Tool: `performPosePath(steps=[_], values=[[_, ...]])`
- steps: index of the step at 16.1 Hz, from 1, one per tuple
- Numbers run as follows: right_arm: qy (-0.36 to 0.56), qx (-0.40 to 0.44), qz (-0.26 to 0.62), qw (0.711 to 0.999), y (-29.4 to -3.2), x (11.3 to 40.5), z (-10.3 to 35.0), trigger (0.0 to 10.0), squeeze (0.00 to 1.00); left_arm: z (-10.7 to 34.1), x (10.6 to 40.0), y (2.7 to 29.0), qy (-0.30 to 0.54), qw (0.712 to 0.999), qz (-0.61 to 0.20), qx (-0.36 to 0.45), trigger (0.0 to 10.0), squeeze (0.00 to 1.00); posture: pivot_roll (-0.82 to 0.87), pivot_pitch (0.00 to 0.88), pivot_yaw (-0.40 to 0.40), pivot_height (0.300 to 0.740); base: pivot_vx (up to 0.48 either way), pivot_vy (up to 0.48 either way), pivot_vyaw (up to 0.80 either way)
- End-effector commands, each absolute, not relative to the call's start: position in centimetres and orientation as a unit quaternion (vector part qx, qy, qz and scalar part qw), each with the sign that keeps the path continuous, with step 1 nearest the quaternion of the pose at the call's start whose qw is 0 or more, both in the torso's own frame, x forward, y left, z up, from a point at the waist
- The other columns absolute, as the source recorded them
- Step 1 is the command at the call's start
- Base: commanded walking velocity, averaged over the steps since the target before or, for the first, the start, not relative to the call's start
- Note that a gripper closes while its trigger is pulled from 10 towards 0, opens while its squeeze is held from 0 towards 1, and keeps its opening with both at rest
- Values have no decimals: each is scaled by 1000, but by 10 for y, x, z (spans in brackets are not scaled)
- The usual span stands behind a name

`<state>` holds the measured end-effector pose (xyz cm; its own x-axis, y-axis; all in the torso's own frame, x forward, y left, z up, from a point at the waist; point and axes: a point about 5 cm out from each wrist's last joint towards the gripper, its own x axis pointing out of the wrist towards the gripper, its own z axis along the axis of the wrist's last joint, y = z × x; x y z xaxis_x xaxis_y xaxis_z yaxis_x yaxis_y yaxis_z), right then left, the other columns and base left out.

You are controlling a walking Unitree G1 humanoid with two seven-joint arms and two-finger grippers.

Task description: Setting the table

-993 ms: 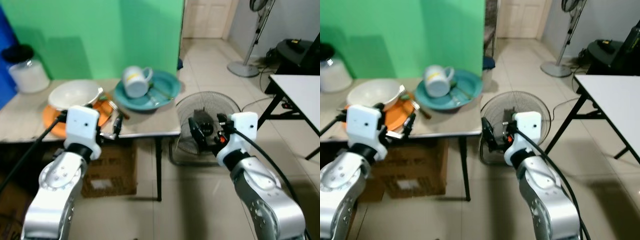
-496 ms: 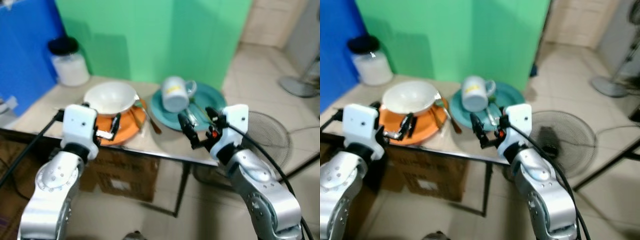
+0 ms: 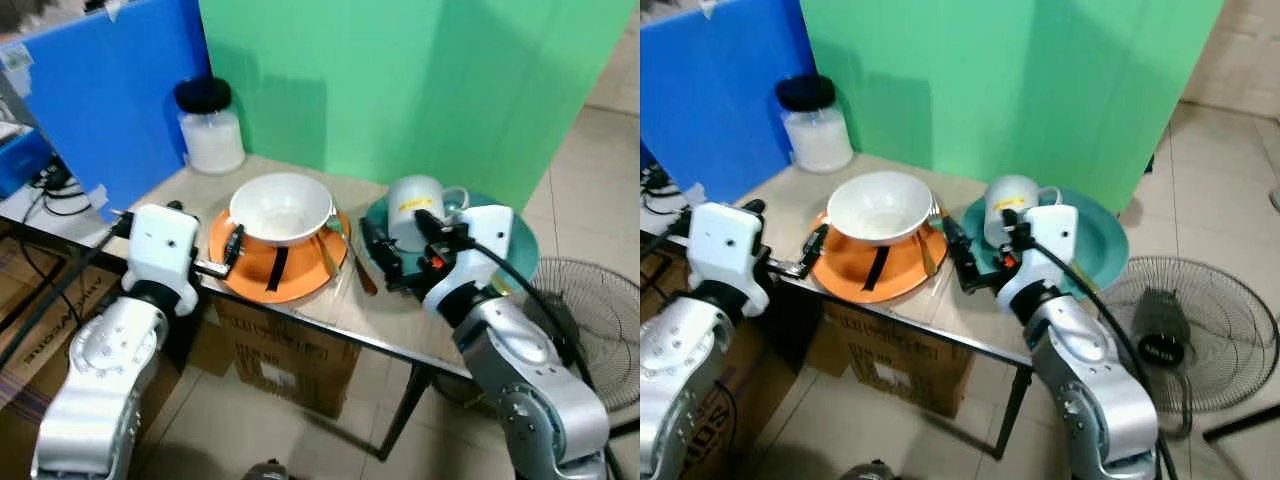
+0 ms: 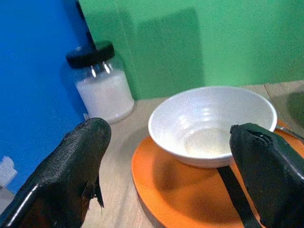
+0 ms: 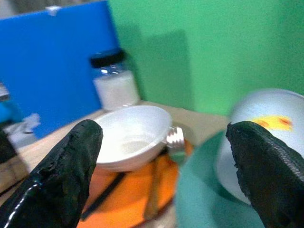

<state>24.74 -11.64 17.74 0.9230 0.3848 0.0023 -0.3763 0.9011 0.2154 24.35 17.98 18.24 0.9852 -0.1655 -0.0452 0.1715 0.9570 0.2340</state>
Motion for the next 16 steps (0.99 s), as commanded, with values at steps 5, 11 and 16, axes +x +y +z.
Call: performPosePath(steps=[5,11,16], values=[[-1,93,259,961,-116,239,190,10000,0,181,268,207,59,990,-87,91,10000,0,170,0,25,740,0,0,0],[-14,45,321,946,-113,234,197,10000,0,167,329,245,142,983,-115,32,10000,1000,138,0,26,740,0,0,0],[-21,1,345,939,-119,231,203,10000,0,165,364,250,152,973,-160,-65,10000,1000,66,0,39,740,0,0,0]])
